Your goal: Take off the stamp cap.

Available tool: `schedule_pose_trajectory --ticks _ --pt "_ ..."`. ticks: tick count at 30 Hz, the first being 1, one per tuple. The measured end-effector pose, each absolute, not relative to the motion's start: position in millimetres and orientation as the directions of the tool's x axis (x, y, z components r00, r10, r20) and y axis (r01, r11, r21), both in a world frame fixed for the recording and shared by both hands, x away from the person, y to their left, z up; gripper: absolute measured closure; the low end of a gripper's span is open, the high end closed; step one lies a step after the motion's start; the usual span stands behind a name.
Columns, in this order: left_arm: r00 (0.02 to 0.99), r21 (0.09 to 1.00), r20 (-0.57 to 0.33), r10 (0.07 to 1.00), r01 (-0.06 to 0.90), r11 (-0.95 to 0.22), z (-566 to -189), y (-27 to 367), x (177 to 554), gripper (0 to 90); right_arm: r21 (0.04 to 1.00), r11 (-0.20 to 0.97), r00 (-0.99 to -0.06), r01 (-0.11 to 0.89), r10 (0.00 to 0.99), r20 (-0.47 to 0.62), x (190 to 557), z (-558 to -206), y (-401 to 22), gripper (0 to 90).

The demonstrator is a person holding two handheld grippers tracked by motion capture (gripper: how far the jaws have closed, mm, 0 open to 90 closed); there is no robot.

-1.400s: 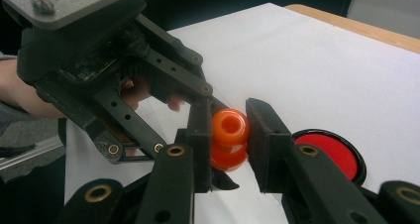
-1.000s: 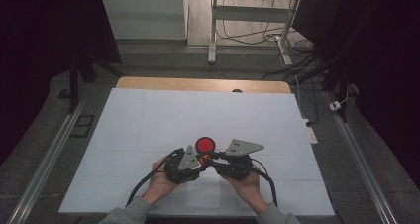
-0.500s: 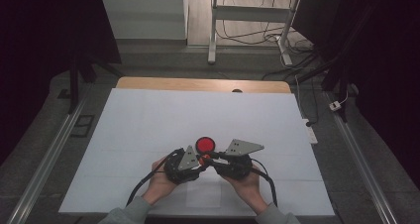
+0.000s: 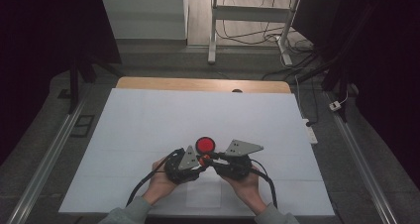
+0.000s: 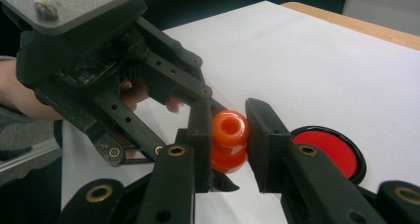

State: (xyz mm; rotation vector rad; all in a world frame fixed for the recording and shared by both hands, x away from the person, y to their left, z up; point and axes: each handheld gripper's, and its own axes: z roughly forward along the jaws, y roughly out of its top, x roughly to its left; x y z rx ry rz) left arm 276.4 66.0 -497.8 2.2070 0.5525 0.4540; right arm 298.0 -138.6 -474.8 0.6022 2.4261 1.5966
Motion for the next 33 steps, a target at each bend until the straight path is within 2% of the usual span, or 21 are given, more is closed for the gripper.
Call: schedule_pose_trajectory --ticks 21,33 --pt "0.836 0.752 0.166 0.524 0.236 -0.615 -500.8 63.9 275.7 65.5 0.911 0.325 -0.897 0.255 0.431 0.097 298.4 -481.0 -139.0 72.9" --pt "0.845 0.751 0.145 0.515 0.245 -0.614 -501.8 64.9 276.9 65.6 0.913 0.313 -0.899 0.260 0.424 0.111 299.2 -482.7 -140.5 72.9"
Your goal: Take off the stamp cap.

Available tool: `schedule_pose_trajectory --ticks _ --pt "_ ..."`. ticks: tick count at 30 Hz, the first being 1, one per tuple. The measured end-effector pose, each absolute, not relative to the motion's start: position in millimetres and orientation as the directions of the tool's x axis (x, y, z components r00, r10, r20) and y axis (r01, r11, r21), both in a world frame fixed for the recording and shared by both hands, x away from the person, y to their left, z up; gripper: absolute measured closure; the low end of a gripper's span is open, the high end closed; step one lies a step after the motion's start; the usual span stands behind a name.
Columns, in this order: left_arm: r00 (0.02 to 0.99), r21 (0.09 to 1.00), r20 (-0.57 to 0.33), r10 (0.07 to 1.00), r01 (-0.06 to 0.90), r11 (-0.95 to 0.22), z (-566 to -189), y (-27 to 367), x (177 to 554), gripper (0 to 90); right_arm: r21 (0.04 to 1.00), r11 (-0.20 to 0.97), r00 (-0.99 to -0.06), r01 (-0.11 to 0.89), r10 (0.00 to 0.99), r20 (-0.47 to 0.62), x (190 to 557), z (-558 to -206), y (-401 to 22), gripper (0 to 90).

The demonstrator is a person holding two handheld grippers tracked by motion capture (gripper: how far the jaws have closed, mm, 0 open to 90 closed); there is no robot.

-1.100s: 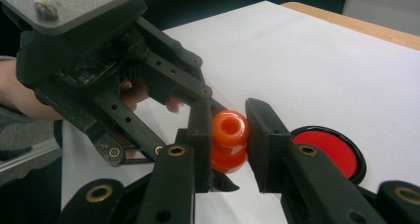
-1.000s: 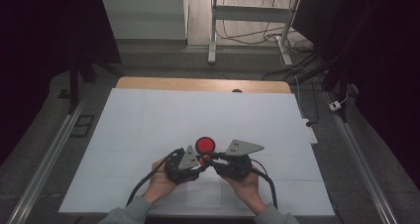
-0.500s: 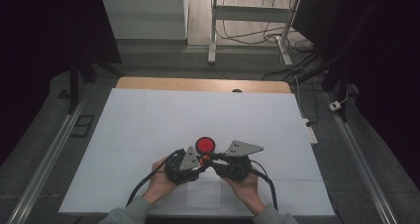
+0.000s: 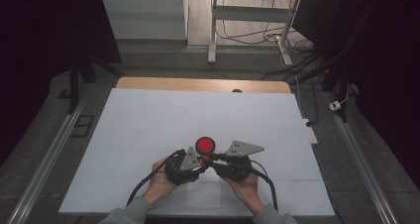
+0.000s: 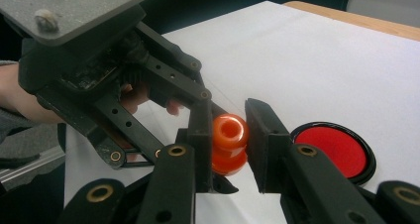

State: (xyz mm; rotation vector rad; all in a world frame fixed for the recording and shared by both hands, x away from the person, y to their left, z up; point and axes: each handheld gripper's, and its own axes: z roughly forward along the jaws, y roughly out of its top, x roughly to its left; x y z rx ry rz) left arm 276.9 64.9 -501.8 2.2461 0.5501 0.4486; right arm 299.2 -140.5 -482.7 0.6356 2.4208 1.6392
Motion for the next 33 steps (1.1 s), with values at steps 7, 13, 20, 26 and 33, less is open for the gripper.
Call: schedule_pose_trajectory --ticks 7,13,20,26,33 --pt "0.842 0.744 0.159 0.516 0.241 -0.623 -502 64 276 65.6 0.915 0.305 -0.896 0.266 0.429 0.117 299 -483 -140 73.0" --pt "0.825 0.639 0.248 0.508 0.255 -0.726 -519 62 279 65.7 0.933 0.243 -0.879 0.267 0.458 0.132 299 -479 -146 73.4" --pt "0.828 0.720 0.193 0.527 0.246 -0.649 -508 65 277 65.6 0.950 0.216 -0.858 0.224 0.505 0.088 304 -459 -177 73.3" --pt "0.833 0.750 0.138 0.536 0.266 -0.606 -505 72 279 65.5 0.945 0.222 -0.867 0.240 0.486 0.106 306 -464 -174 73.2" --pt "0.822 0.779 0.104 0.560 0.282 -0.560 -500 83 280 65.4 0.937 0.227 -0.861 0.265 0.493 0.124 310 -467 -176 73.2"
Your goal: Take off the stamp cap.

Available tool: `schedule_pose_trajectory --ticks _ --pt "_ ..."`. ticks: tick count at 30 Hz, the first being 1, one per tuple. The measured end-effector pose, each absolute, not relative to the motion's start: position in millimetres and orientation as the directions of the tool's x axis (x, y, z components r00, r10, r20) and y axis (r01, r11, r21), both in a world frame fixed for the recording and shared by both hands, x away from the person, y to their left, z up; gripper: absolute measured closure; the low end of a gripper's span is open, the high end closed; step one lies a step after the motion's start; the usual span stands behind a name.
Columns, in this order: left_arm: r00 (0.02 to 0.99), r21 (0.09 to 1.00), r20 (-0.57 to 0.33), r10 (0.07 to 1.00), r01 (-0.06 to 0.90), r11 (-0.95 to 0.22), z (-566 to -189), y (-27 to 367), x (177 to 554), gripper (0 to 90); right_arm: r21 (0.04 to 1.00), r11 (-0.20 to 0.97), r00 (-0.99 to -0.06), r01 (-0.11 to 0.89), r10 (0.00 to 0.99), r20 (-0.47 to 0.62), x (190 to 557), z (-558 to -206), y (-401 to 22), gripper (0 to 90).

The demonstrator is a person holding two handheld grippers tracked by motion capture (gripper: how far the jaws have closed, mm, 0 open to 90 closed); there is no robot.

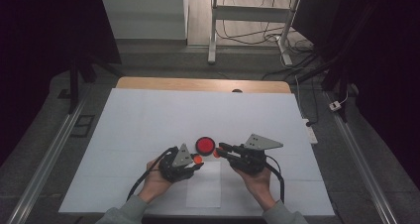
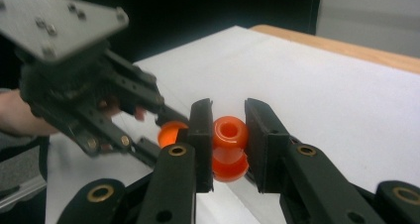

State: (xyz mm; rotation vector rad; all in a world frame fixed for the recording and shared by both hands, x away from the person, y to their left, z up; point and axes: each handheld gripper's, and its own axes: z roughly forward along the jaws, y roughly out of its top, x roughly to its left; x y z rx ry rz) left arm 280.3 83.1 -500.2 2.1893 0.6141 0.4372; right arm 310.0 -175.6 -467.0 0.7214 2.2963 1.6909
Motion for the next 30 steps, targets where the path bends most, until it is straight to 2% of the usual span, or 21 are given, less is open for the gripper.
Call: schedule_pose_trajectory --ticks 15,23,30 --pt "0.798 0.795 0.071 0.599 0.317 -0.517 -496 105 274 65.3 0.937 0.215 -0.860 0.276 0.490 0.141 313 -469 -180 73.0" --pt "0.756 0.793 0.063 0.652 0.358 -0.493 -494 137 261 65.2 0.936 0.203 -0.855 0.288 0.495 0.156 315 -468 -185 73.0" --pt "0.721 0.810 0.014 0.693 0.398 -0.430 -487 163 255 65.2 0.937 0.212 -0.852 0.278 0.504 0.139 316 -467 -187 73.0"
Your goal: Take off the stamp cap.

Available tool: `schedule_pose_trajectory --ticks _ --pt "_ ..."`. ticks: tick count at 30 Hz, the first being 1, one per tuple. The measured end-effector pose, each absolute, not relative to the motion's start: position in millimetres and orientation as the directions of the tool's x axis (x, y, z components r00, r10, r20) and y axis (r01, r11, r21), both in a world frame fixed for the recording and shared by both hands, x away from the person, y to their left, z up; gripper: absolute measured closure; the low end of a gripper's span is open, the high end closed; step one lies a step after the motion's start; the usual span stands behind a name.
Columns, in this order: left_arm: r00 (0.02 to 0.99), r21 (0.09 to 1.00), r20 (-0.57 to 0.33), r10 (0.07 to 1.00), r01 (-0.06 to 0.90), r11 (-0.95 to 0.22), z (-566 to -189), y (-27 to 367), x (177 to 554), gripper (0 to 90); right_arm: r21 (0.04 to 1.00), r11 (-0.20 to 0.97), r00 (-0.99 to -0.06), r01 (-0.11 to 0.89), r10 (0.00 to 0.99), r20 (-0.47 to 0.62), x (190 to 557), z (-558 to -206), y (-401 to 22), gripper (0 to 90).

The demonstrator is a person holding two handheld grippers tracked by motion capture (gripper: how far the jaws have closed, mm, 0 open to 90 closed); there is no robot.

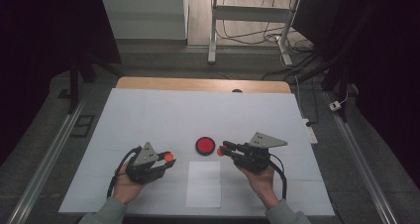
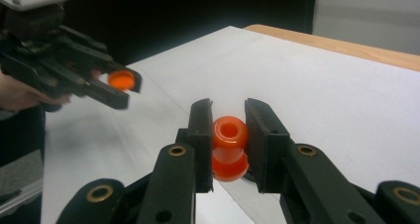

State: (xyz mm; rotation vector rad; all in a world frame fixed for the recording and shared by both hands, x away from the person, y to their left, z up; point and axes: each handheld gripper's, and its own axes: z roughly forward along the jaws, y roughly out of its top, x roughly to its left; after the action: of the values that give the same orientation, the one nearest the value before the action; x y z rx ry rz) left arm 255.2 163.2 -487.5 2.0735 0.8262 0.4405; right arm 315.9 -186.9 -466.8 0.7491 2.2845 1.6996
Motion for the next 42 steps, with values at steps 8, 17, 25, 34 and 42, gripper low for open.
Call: schedule_pose_trajectory --ticks 8,17,25,34,42 --pt "0.714 0.810 -0.004 0.701 0.413 -0.416 -492 179 245 65.1 0.936 0.216 -0.846 0.278 0.516 0.133 318 -466 -190 72.9" --pt "0.711 0.814 0.001 0.703 0.407 -0.414 -501 181 244 65.1 0.938 0.212 -0.842 0.275 0.524 0.129 319 -466 -191 72.8" --pt "0.712 0.817 0.000 0.702 0.405 -0.411 -502 184 244 65.0 0.942 0.205 -0.844 0.265 0.522 0.124 318 -464 -191 72.8" --pt "0.699 0.818 -0.006 0.715 0.415 -0.398 -502 189 243 65.0 0.942 0.209 -0.847 0.262 0.517 0.121 318 -465 -190 72.8" --pt "0.698 0.815 -0.006 0.716 0.418 -0.401 -504 188 244 65.0 0.943 0.212 -0.851 0.258 0.512 0.117 317 -464 -189 72.8"
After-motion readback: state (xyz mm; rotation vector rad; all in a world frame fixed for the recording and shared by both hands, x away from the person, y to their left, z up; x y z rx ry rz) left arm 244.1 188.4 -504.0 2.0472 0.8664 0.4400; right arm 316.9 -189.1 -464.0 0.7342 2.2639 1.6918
